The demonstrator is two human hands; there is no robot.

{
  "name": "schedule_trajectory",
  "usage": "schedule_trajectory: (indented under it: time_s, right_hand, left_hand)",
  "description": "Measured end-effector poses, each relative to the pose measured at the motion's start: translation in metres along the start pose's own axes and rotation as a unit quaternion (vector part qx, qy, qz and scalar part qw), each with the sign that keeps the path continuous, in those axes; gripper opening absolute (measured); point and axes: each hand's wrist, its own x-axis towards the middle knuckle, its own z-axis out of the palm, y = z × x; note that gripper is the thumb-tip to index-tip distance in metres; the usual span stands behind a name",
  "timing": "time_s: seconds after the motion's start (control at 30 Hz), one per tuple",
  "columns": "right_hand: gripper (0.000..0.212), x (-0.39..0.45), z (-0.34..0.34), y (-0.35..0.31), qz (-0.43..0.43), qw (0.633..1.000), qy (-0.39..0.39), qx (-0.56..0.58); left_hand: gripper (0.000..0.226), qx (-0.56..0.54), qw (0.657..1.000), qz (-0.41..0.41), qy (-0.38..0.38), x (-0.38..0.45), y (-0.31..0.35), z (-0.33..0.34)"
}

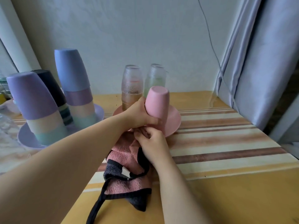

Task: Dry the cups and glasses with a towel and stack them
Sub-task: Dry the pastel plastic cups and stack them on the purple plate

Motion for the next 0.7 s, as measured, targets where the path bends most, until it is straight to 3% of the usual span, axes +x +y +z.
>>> schedule_trajectory:
  time_s: [0.1,0.23,0.47,0.7]
  right_hand:
    - [0.018,0.0,0.001,0.0005,0.003,1.0,-0.006,0.022]
    - [0.014,-0.0002,0.0007,0.0009,0.01,1.0,-0.006,0.028]
    - [0.016,0.002,0.0027,0.0024,0.021,0.999,-0.002,0.031]
    - [0.017,-0.0001,0.0021,0.0009,0.027,0.999,-0.001,0.038]
  left_hand:
    - [0.099,0.012,0.999,0.03,0.024,-0.0022,0.0031,-0.0015]
    - [0.079,0.012,0.997,0.071,0.023,-0.0055,0.004,0.0]
    - [0.105,0.014,0.996,0.057,0.061,-0.0078,0.0069,-0.0001]
    - [0.106,-0.034,0.998,0.035,0.05,-0.0014,0.0042,-0.006]
